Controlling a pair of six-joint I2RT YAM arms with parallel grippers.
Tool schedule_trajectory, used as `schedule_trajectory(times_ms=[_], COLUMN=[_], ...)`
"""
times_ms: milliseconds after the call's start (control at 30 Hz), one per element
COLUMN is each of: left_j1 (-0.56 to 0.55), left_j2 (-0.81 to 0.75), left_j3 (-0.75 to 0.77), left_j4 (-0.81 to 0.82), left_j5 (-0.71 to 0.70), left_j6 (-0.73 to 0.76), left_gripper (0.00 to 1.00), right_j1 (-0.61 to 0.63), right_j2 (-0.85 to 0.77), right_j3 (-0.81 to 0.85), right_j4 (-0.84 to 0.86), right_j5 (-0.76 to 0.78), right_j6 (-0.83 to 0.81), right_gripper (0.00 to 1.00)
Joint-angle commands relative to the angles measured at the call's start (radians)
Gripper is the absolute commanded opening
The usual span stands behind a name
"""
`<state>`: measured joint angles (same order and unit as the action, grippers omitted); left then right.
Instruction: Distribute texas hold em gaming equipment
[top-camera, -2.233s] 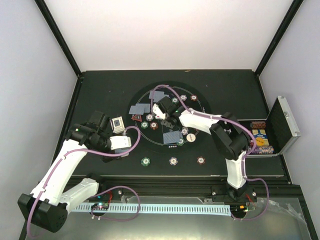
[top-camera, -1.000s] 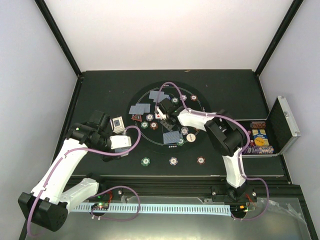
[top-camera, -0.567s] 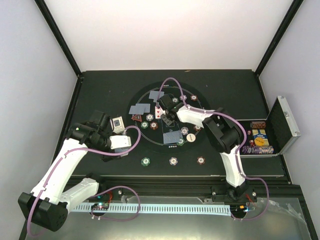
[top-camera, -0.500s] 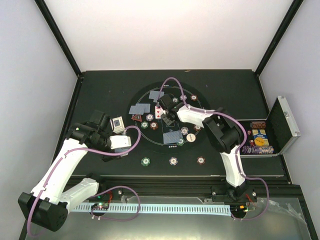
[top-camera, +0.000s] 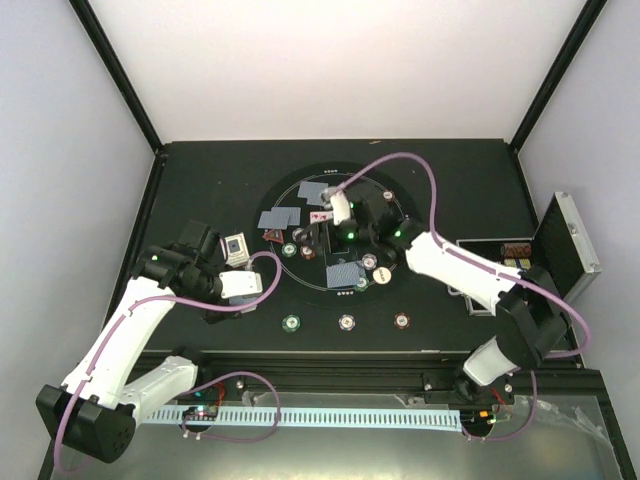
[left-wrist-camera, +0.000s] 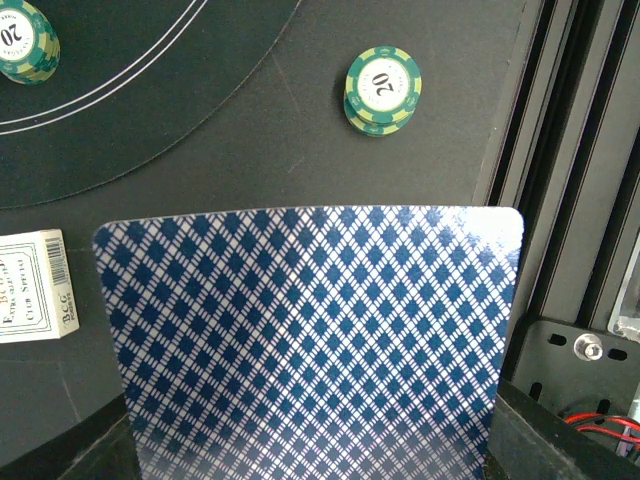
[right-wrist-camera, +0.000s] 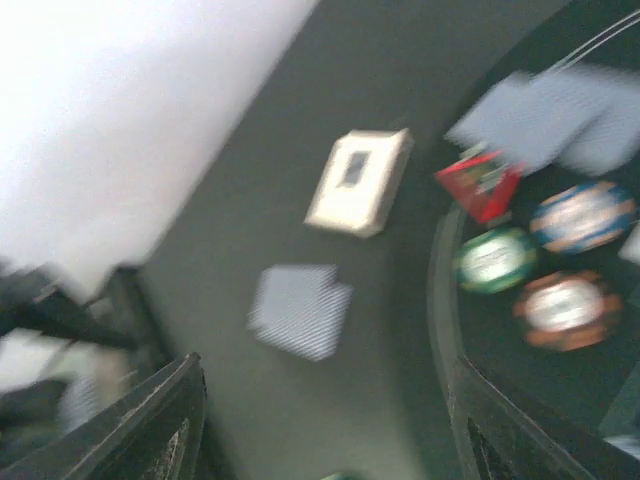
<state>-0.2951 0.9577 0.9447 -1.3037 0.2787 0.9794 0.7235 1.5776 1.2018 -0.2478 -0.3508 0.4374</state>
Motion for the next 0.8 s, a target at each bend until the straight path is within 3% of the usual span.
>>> schedule_trajectory(times_ms=[0, 167, 333, 767], left_j1=[0.004, 0.004, 0.004, 0.004], left_j2=[0.001, -0.001, -0.006, -0.007], left_j3=[0.038, 0.041, 0.040, 0.045], left_j4=[-0.012, -0.019, -0.026, -0.031], left_j5=[0.031, 0.031, 0.030, 0.025], left_j6=[0.004, 0.004, 0.004, 0.005], left_gripper=[0.02, 0.01, 0.01, 0.02], right_j1=[0.117, 0.255, 0.303, 0.333], right_j2=[-0.025, -0.001, 0.070, 0.208], right_j3=[-0.196, -0.289, -0.306, -0.230], right_j4=[0.309, 0.555, 0.735, 0.883], right_j5=[-0.303, -0.328, -0.339, -0.359], right_j6=[0.390, 0.583, 0.700, 0.804], right_gripper=[0.68, 0.66, 0.65, 0.61])
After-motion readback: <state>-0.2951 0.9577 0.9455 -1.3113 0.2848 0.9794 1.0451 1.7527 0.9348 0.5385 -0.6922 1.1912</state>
